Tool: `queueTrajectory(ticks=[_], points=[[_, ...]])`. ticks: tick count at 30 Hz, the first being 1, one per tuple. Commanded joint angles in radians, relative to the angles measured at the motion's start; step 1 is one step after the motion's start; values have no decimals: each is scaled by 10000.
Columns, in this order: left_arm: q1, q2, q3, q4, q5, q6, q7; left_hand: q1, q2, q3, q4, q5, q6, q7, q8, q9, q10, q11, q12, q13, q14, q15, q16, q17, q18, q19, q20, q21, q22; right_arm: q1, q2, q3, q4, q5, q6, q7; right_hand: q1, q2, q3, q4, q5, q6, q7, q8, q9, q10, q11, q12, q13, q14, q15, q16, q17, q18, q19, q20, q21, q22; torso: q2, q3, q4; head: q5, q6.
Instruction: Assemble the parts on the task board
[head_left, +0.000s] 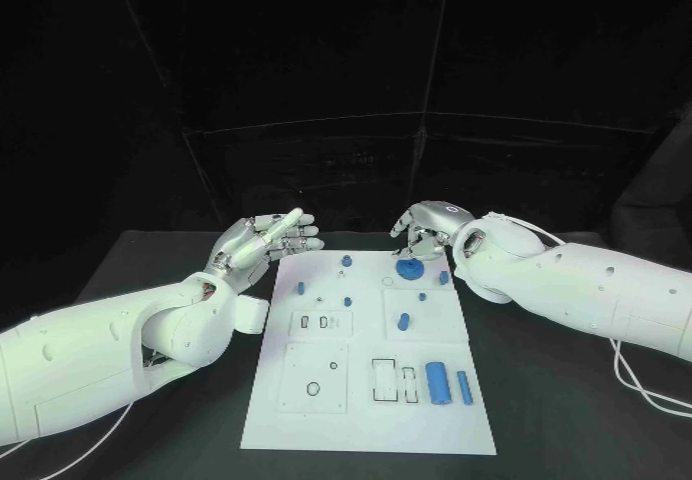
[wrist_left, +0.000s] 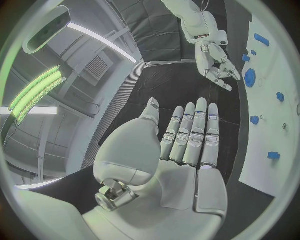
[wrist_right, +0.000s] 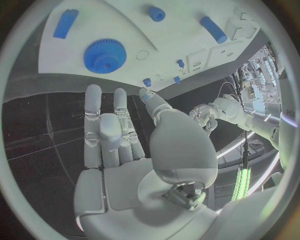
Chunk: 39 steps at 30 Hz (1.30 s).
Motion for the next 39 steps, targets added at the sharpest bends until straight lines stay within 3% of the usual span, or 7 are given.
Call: queueTrajectory(ticks=[1,2,3,7,16,25,39], points=[[15,13,1,-30,-88,219,29,-10,30,-59,-21,-35,-77,225,-68,-12,-43,31,-38,-14,5,33,-67,-13,55,80,4,-39,-10,26,-247,25,296,667,318,-521,637,81,-901,521,367,-249,-108,278,51,-1196,-172,3211,2966,332,-72,992,1093,-10,349,-102,39,-20,-16,-3,-66,-42,36],[14,23,0,-42,-93,231,24,-10,30,-59,-21,-35,-77,225,-68,-12,-43,31,-38,-14,5,33,-67,-13,55,80,4,-39,-10,27,-334,29,340,689,432,-602,515,138,-1222,921,221,-327,6,389,64,-1177,40,4846,4762,361,-65,1439,1726,101,334,-63,38,-19,-15,-6,-67,-65,48],[14,31,0,-52,-97,239,21,-10,30,-59,-21,-35,-77,225,-68,-12,-43,31,-38,-14,5,33,-67,-13,55,80,4,-39,-10,28,-386,31,351,702,521,-662,712,149,-1492,1169,202,-446,24,503,72,-1268,99,6139,6145,415,-19,1844,2256,157,369,6,84,4,-11,-13,-48,-97,56],[8,94,-1,-118,-191,289,8,14,47,-53,-37,-34,-78,225,-71,-11,-45,32,-44,-14,7,34,-75,-16,55,83,6,-46,-16,27,-458,37,219,698,961,-883,1008,287,-1817,1531,144,-921,55,529,14,-272,105,8287,8556,672,-2,2949,3809,-32,854,37,821,1050,6,-5,-33,-151,67],[-5,184,-8,-214,-279,364,-28,14,47,-53,-37,-34,-78,225,-71,-11,-45,32,-44,-14,7,34,-75,-16,55,83,6,-46,-16,18,-248,37,-98,548,1534,-953,1261,280,-2113,1809,109,-1384,84,535,-29,-297,135,8610,8954,663,60,3142,4054,-36,869,64,1011,1261,17,-12,-4,-167,12],[-9,212,-9,-276,-291,378,-19,14,47,-53,-37,-34,-78,225,-71,-11,-45,32,-44,-14,7,34,-75,-16,55,83,6,-46,-16,1,-62,34,-435,369,2014,-881,1514,389,-2122,1832,370,-1409,94,656,-4,-334,144,8668,9049,642,71,3147,4044,-42,845,76,1071,1333,8,-10,-15,-133,-50],[-9,241,-9,-350,-292,386,-9,36,65,-47,-51,-35,-78,226,-74,-10,-46,32,-49,-13,9,35,-84,-19,55,87,6,-53,-22,-23,-50,32,-465,266,2590,-749,1728,495,-2102,1794,483,-1264,88,854,45,-309,140,8766,9189,643,72,3190,4104,-52,837,83,1148,1433,3,0,-19,-103,-108]])
